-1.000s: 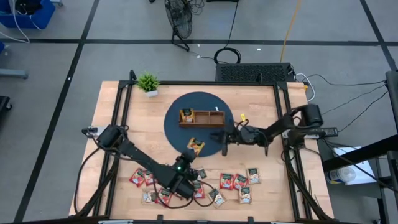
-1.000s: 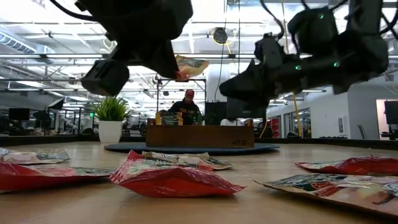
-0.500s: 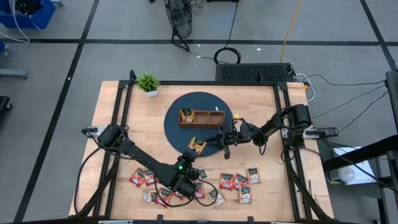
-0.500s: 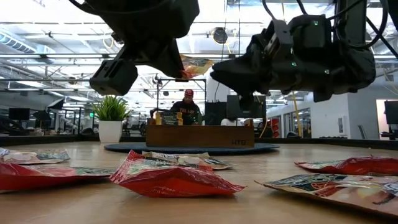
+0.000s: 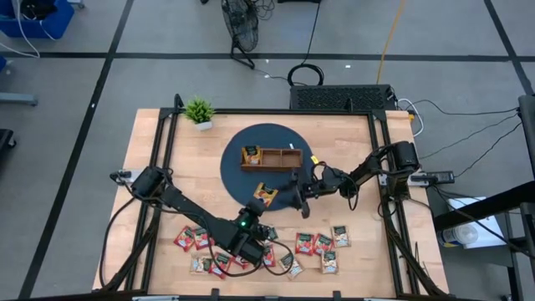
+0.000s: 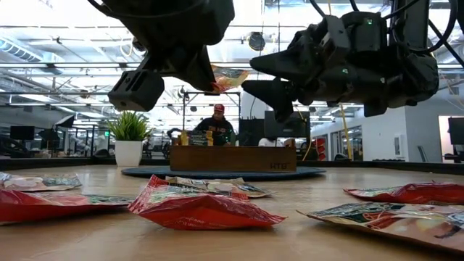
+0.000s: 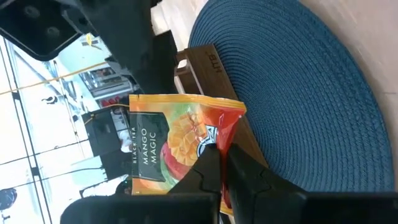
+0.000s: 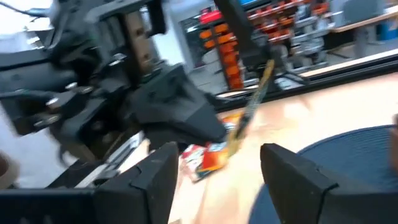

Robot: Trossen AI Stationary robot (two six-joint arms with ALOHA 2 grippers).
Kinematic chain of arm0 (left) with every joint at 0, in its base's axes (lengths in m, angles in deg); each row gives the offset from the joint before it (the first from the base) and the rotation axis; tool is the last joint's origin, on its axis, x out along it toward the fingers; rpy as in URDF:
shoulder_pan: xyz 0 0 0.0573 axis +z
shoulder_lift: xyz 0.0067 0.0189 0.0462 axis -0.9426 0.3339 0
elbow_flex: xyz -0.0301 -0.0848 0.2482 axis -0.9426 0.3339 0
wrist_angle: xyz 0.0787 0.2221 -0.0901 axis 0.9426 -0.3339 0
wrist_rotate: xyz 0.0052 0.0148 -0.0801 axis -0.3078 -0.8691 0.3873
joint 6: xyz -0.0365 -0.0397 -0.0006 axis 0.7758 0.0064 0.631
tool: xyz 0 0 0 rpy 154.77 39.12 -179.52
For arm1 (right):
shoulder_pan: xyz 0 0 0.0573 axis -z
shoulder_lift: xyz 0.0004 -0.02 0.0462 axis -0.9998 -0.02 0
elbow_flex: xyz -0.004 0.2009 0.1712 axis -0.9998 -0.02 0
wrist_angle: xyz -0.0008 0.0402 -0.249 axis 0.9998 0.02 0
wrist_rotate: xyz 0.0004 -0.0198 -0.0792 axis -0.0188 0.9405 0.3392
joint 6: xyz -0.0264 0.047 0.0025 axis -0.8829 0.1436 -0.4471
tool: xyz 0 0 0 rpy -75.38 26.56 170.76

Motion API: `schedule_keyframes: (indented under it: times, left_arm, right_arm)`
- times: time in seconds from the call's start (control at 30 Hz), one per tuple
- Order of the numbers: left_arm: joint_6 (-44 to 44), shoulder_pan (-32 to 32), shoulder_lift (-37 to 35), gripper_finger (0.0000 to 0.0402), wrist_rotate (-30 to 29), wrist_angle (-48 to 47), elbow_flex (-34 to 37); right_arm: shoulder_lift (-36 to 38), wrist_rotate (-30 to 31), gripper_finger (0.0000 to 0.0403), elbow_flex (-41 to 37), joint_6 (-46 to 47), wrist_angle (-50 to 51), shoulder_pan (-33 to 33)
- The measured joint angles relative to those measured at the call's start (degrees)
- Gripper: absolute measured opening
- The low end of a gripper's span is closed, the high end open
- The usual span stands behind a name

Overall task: Pick & Place Tea
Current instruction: Put the yellow tea bag into the left section of the wooden organizer

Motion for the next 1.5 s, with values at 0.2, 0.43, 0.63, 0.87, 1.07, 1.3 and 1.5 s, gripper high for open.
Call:
schedule_keyframes:
  times: [0.2, 0.43, 0.63, 0.87, 1.07, 1.3, 1.5]
  left_arm:
    - [-0.2, 0.2, 0.0, 0.0009, 1.1, 0.1, 0.0]
    - [-0.3, 0.4, 0.0, 0.0010, 1.1, 0.7, 0.0]
    - [1.7, 0.4, 0.0, 0.0012, 1.8, 0.7, 0.0]
    - [2.1, 0.5, 0.0, 0.0009, 3.6, 0.7, 0.0]
    - [12.2, 1.2, 0.0, 0.0053, 8.7, 5.1, -0.1]
    - [21.2, 1.3, 0.0, 0.0103, 26.3, 15.4, 1.0]
    - [20.3, 0.6, -2.8, 0.0082, 23.8, 23.8, 9.4]
  right_arm:
    - [0.0, 1.2, 0.0201, 1.0, 4.9, 0.5, 1.2]
    - [0.0, -2.2, 0.0164, 4.7, 7.3, 9.3, 2.3]
    - [0.0, -3.1, 0.0103, 5.0, 7.1, 9.1, 2.3]
    - [0.0, -4.9, 0.0008, 5.0, 3.2, 7.8, 2.3]
    - [0.2, -5.0, 0.0001, 5.0, -1.2, 6.7, 1.3]
    - [2.7, -0.9, 0.0000, 4.0, -5.5, 7.8, 1.1]
    - [7.5, 5.0, 0.0000, 0.4, -9.8, 11.3, 1.1]
